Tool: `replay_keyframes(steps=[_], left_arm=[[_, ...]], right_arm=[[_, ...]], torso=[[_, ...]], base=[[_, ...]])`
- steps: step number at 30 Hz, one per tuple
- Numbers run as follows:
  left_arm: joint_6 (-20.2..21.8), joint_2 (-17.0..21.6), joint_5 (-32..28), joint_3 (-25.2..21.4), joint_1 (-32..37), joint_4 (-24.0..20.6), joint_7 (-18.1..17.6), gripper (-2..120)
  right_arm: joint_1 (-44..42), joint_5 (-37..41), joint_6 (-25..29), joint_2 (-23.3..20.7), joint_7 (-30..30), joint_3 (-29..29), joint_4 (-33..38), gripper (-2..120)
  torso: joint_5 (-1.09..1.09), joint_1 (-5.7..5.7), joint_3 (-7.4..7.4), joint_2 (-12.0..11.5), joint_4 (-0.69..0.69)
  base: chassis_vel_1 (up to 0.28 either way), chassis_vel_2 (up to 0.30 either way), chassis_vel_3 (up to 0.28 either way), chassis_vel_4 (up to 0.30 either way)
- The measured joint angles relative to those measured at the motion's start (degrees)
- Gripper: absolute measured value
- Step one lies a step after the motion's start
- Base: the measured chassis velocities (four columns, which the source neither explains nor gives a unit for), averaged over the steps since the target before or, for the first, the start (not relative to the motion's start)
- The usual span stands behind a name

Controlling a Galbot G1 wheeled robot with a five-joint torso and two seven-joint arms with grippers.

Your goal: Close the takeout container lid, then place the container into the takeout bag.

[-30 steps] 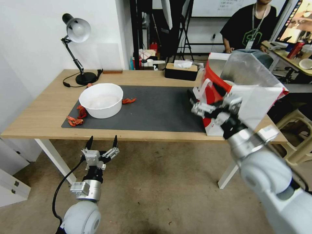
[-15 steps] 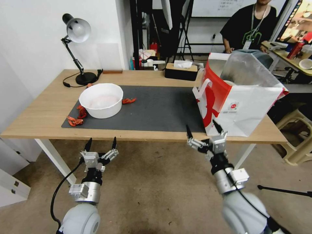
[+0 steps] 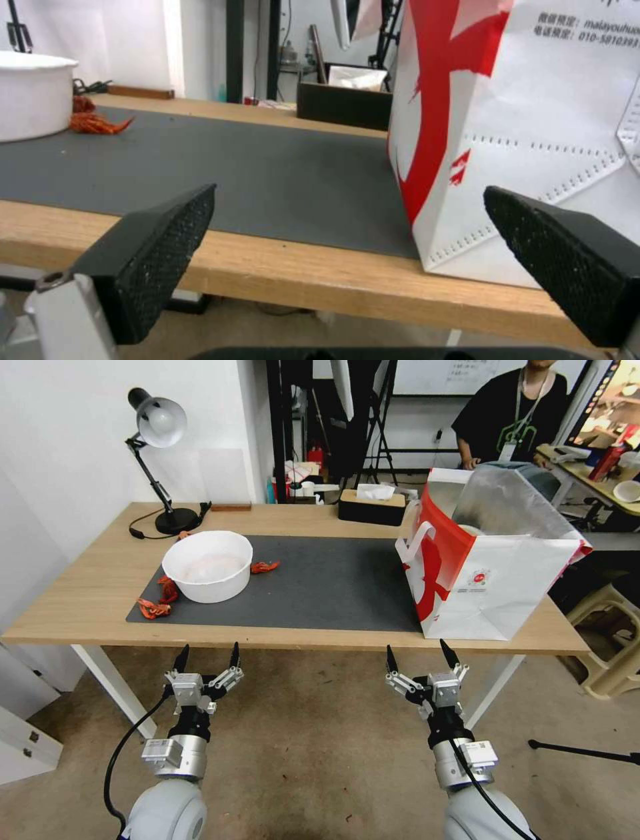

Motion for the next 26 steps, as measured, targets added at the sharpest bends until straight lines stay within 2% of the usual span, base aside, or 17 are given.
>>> replay_keyframes(steps=[26], left_arm=[[-0.4,0.3,1.2,0.1,0.6,0.6,0.6,100]], right_arm=[[0.9,1.5,0.2,0.3,0.2,-0.2,-1.6,100]], torso=[[0.00,0.00,0.00,0.0,0.00]], base=[[0.000,0.000,0.000,0.000]])
